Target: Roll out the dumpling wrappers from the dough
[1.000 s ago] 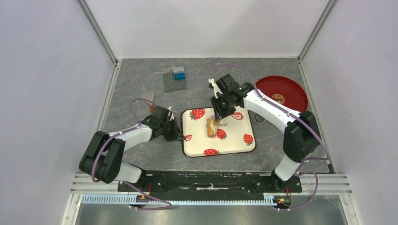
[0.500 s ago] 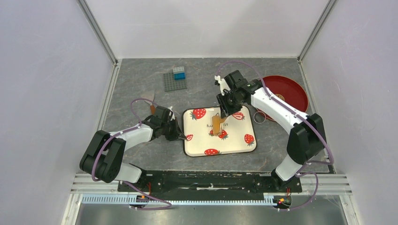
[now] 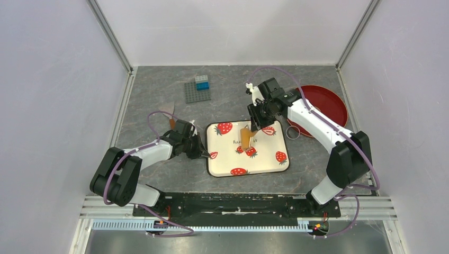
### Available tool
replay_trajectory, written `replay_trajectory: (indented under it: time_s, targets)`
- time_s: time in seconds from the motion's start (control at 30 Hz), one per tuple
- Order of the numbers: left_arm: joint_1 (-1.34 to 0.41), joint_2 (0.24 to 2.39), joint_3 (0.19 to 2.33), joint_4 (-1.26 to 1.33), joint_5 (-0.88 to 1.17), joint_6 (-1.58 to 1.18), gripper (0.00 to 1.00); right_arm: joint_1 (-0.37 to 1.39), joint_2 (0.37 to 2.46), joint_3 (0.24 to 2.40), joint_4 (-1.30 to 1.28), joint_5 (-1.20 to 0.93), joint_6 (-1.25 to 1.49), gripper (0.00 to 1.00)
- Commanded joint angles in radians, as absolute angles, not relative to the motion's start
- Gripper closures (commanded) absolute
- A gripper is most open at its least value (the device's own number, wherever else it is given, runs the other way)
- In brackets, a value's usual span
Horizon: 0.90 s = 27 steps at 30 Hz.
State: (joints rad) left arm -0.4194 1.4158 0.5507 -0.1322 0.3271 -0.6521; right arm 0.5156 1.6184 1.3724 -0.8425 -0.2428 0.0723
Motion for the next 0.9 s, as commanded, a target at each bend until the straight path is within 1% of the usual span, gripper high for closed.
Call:
replay_trajectory:
  time_s: [0.0,0.33,0.4,0.63,0.77,0.87]
  targets:
    - [-0.438,1.476,0.509,-0.23,0.195,-0.603,0.98,0.511,1.561,1.339,-0.787,-0.277,0.055,1.0]
    - [-0.44,1.474,0.511,-0.231,0.192,-0.603,0.98,0.508,1.533,1.266,-0.731,-0.295,0.068,1.0]
    - [-0.44,1.47,0.511,-0.235,0.19,-0.603,0.97,0.508,1.526,1.243,-0.711,-0.301,0.074,1.0]
    - [-0.443,1.407,0.516,-0.259,0.178,-0.596,0.79,0.502,1.502,1.084,-0.621,-0.301,0.085,1.0]
    - [-0.462,1.264,0.562,-0.382,0.079,-0.577,0.71,0.497,1.484,1.024,-0.601,-0.282,0.088,1.0]
    - [-0.49,1.169,0.604,-0.408,0.064,-0.603,0.66,0.491,1.464,1.003,-0.592,-0.265,0.095,1.0]
